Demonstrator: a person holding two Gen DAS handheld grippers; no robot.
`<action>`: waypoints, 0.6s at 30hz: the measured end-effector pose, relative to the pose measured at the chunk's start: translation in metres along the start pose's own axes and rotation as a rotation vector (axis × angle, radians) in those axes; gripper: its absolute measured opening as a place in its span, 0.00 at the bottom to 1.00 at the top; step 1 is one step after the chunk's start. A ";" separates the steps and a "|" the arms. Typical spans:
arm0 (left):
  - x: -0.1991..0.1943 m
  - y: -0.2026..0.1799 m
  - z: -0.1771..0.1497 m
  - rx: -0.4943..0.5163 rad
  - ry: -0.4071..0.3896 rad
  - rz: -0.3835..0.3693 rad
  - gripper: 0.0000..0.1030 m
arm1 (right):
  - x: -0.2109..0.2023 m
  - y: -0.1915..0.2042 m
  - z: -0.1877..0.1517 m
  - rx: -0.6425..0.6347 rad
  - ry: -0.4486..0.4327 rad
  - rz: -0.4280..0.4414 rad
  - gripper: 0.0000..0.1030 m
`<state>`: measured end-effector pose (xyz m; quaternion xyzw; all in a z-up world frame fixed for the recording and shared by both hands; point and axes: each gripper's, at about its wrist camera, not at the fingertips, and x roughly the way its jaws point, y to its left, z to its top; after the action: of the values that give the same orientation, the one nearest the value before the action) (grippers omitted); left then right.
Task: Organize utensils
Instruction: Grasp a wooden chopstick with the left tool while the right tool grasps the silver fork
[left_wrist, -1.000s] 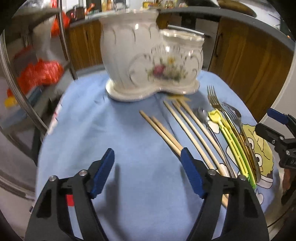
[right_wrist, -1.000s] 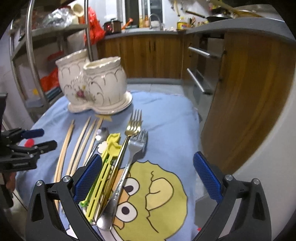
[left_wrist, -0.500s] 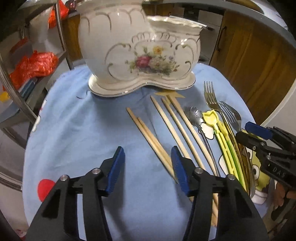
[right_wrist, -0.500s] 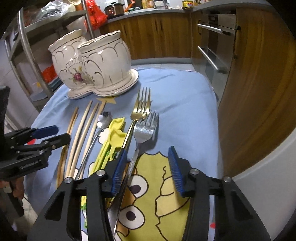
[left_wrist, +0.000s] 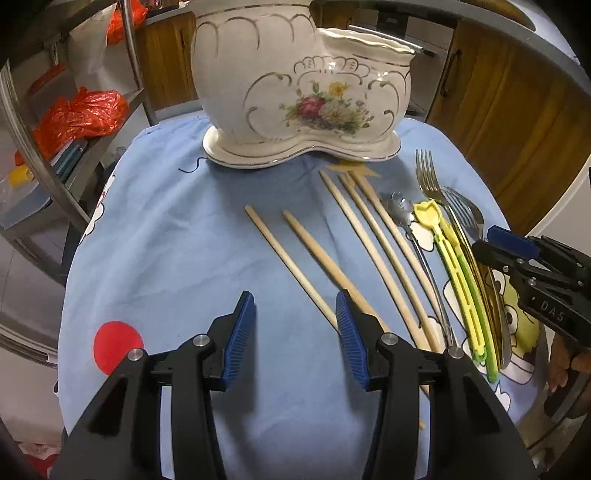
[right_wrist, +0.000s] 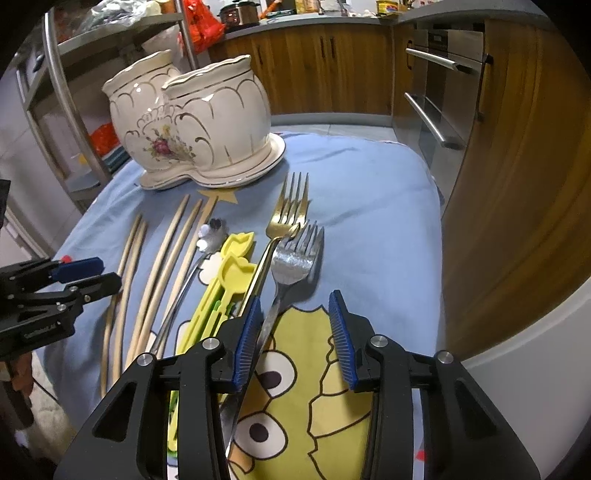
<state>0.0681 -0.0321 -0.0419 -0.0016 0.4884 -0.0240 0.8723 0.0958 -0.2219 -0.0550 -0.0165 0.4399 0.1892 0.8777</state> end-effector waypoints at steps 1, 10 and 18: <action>0.002 0.002 0.002 -0.004 0.006 0.000 0.45 | 0.000 0.000 0.001 -0.004 0.002 -0.003 0.38; 0.018 -0.005 0.021 0.098 -0.008 0.027 0.19 | 0.008 -0.003 0.010 0.037 -0.018 0.026 0.20; 0.011 0.001 0.017 0.224 0.012 -0.003 0.04 | -0.010 -0.004 0.005 0.009 -0.090 0.022 0.04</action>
<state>0.0882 -0.0319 -0.0424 0.0951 0.4879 -0.0799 0.8640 0.0957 -0.2281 -0.0448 0.0007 0.4011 0.1976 0.8945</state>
